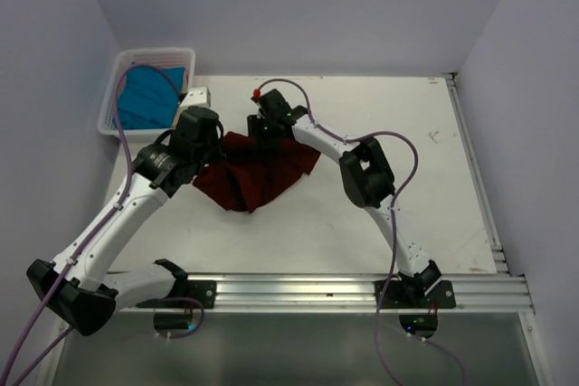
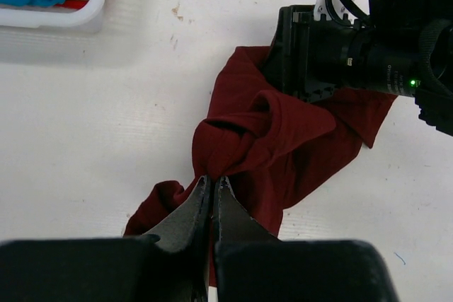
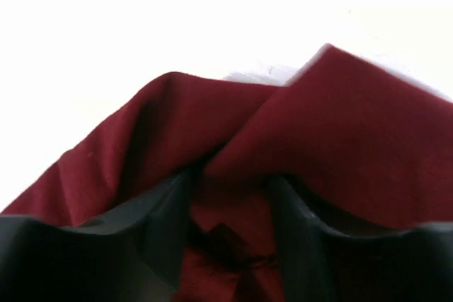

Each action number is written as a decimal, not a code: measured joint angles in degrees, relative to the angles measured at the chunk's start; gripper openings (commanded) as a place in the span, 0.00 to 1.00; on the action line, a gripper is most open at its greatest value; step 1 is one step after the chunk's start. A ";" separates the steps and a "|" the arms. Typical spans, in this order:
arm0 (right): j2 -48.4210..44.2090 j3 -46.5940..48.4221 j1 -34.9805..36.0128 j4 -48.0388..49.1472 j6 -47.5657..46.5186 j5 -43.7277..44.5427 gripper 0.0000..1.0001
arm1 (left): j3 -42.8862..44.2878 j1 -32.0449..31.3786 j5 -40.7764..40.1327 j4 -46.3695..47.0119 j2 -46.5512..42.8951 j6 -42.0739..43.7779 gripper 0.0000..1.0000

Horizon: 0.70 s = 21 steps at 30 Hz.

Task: Fold and stack the t-shirts
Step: Flatten the tshirt out

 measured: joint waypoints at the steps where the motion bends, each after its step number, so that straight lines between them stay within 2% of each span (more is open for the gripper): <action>1: 0.02 0.13 0.00 0.00 0.24 0.09 0.32 | -0.09 0.13 0.00 0.00 -0.26 -0.02 0.00; 2: 0.00 0.17 0.04 0.07 0.31 0.09 0.08 | -0.22 0.26 0.00 0.07 -0.55 0.00 0.00; 3: 0.02 0.17 0.11 0.09 0.28 0.22 0.00 | -0.39 0.44 0.02 0.09 -0.87 0.00 0.00; 7: -0.26 -1.16 0.31 0.26 0.72 1.11 0.00 | -1.18 0.90 0.00 0.26 -1.55 0.00 0.00; 10: -2.86 -5.97 0.44 1.18 0.07 2.29 0.00 | -2.43 1.31 0.00 1.11 -1.60 0.02 0.00; 16: -17.62 -19.74 0.48 -2.14 -3.43 8.39 0.00 | -7.85 2.97 0.00 3.30 -1.25 -0.09 0.00; 21: -32.00 -24.85 0.48 -5.86 -5.86 14.64 0.00 | -14.36 3.78 0.00 5.49 -0.70 -1.53 0.00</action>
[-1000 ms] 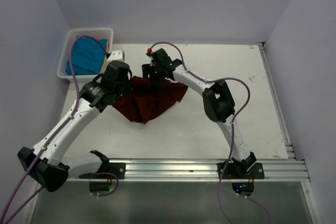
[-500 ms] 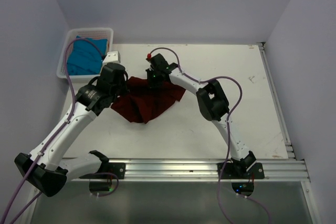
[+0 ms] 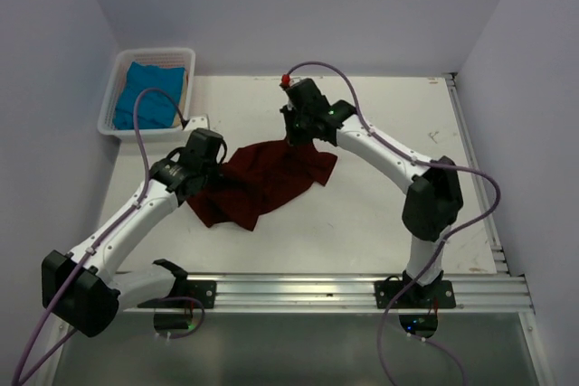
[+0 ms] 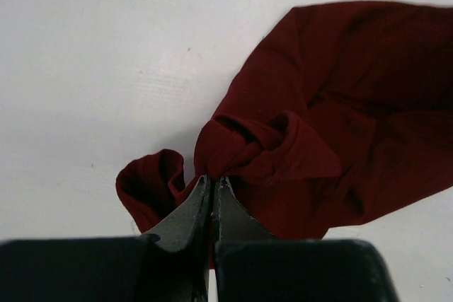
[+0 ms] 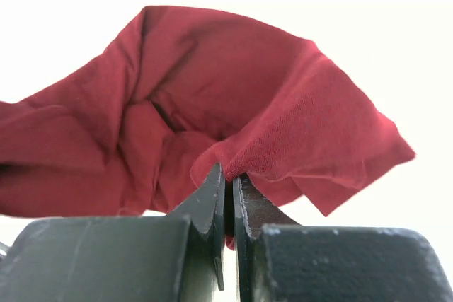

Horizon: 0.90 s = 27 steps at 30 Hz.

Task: Fold and stack the t-shirts
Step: Flatten the tshirt out

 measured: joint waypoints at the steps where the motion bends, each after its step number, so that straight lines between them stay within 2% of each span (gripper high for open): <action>1: -2.60 -0.59 0.00 -0.70 -0.39 1.29 0.00 | -1.29 0.07 0.00 0.15 0.11 -0.24 0.00; 2: -4.92 -1.11 0.00 -1.55 -0.74 2.60 0.00 | -2.45 0.09 -0.02 0.20 0.26 -0.68 0.01; 4: -8.87 -2.27 0.00 -3.17 -1.20 4.70 0.00 | -4.44 0.11 -0.07 0.35 0.74 -1.51 0.11; 5: -10.47 -2.82 0.00 -4.35 -1.36 5.88 0.00 | -5.29 0.11 -0.20 0.35 1.03 -1.84 0.22; 6: -11.91 -3.45 0.00 -5.31 -1.46 7.19 0.00 | -6.01 0.11 -0.33 0.28 1.22 -2.36 0.47; 8: -14.01 -4.63 0.00 -7.43 -1.55 9.07 0.00 | -7.26 0.11 -0.68 0.15 1.27 -3.30 0.72; 9: -15.13 -5.44 0.00 -8.41 -1.60 10.32 0.00 | -7.74 0.15 -0.87 0.13 1.18 -3.87 0.88; 11: -17.16 -6.99 0.00 -10.82 -1.73 12.26 0.00 | -8.50 0.33 -1.03 0.37 0.81 -4.81 0.98; 16: -20.81 -8.61 0.00 -14.53 -1.73 16.06 0.00 | -8.96 0.46 2.49 5.53 -1.36 -4.35 1.00; 19: -22.03 -9.46 0.00 -15.15 -1.75 17.33 0.00 | -8.74 0.46 8.94 11.80 -1.11 -1.73 0.98; 20: -22.25 -9.84 0.00 -15.21 -1.75 17.70 0.00 | -8.35 0.46 11.43 13.46 -0.24 -0.68 0.93; 23: -22.32 -10.75 0.00 -15.58 -1.73 18.27 0.00 | -4.24 0.44 19.50 15.93 6.14 2.60 0.86; 25: -22.32 -11.30 0.00 -15.96 -1.73 18.80 0.00 | -0.59 0.31 22.77 16.63 11.61 4.68 0.84; 26: -22.32 -11.43 0.00 -16.02 -1.73 19.06 0.00 | 1.09 0.07 24.20 16.74 14.49 5.57 0.79; 27: -22.32 -11.58 0.00 -15.98 -1.73 19.12 0.00 | 2.51 -0.13 25.57 16.72 17.27 6.64 0.78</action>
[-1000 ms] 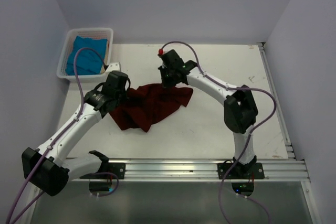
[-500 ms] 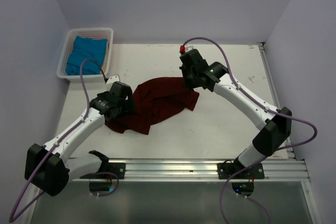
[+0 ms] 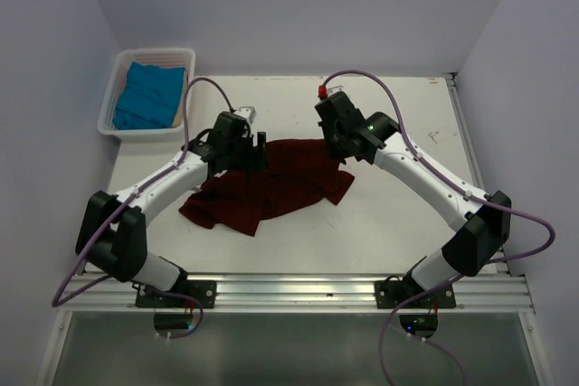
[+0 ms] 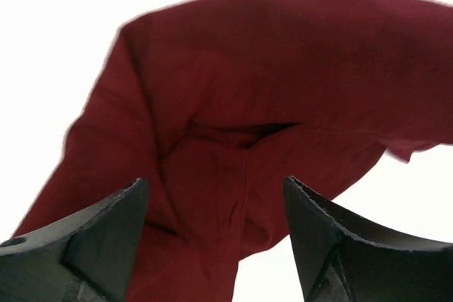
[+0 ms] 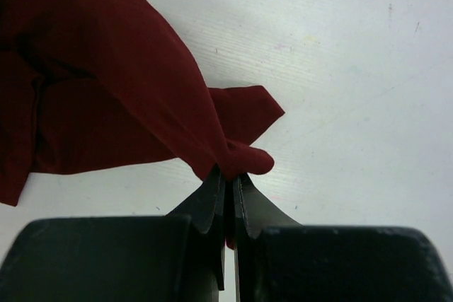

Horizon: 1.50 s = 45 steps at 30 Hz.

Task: Fold and stack the t-shirts
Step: Flatten the tshirt out

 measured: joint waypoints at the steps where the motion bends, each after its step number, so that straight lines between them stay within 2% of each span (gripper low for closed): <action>1: 0.00 -0.09 0.00 -0.02 0.00 0.09 0.00 | 0.81 -0.31 0.98 -0.11 2.05 0.81 0.77; 3: 0.00 -0.35 0.00 -0.02 0.00 0.44 0.00 | 1.77 -1.27 2.45 -1.29 5.25 2.29 0.72; 9: -0.13 -0.90 -0.04 0.07 0.00 1.51 0.00 | 2.36 -4.85 1.90 -5.97 8.24 4.04 0.70; 18: -0.13 -1.84 -0.72 0.13 0.00 1.46 0.00 | 3.28 -5.11 -10.71 -11.37 8.09 3.72 0.70; 24: -0.13 -2.27 -1.20 0.17 0.00 1.42 0.00 | 3.50 -5.14 -14.03 -14.23 8.37 4.04 0.67; 27: -0.13 -2.40 -1.31 0.28 0.00 1.40 0.00 | 3.50 -5.20 -14.05 -14.88 9.94 4.37 0.57; 28: -0.15 -2.56 -1.31 0.33 0.00 1.40 0.00 | 3.50 -5.22 -14.08 -15.28 10.56 4.48 0.47; 30: -0.15 -3.02 -1.55 0.50 0.00 1.33 0.00 | 3.50 -5.22 -14.38 -15.82 11.23 4.76 0.35; 31: -0.15 -3.26 -1.68 0.50 0.00 1.33 0.00 | 3.50 -5.22 -14.60 -16.09 11.41 4.94 0.23; 35: -0.15 -4.02 -2.51 0.63 0.00 1.18 0.00 | 3.50 -5.27 -15.69 -16.81 11.45 5.22 0.00; 41: -0.17 -4.48 -3.54 0.87 0.02 1.22 0.00 | 3.50 -5.44 -17.66 -17.27 10.84 5.20 0.00; 45: -0.70 -5.16 -5.64 0.76 0.39 1.51 0.00 | 3.50 -5.49 -20.79 -17.84 7.34 3.63 0.00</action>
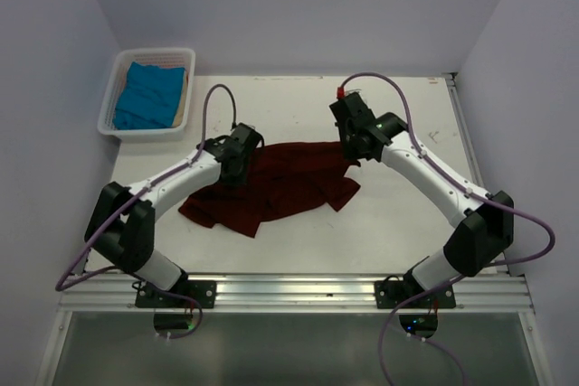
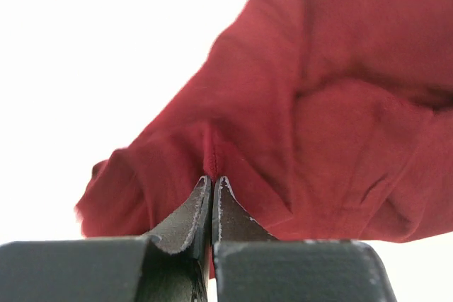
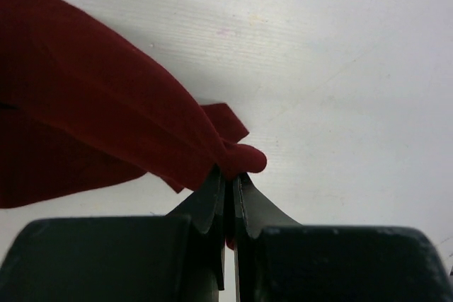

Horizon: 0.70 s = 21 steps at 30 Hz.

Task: Fold and stack the t-shirts
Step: Flatten the tshirt out

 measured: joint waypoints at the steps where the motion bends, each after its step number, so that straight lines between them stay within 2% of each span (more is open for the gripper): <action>1: -0.33 -0.09 -0.63 -0.13 0.11 0.20 0.00 | 0.00 0.00 -0.72 -0.11 -1.14 -0.42 0.00; 12: -7.74 -0.66 -6.14 -3.87 3.74 9.90 0.00 | 5.38 0.20 -12.02 -1.51 -15.58 -7.34 0.00; 21: -8.68 -1.60 -6.69 -5.70 5.20 12.48 0.00 | 4.37 3.32 -13.66 -3.17 -14.40 -10.03 0.00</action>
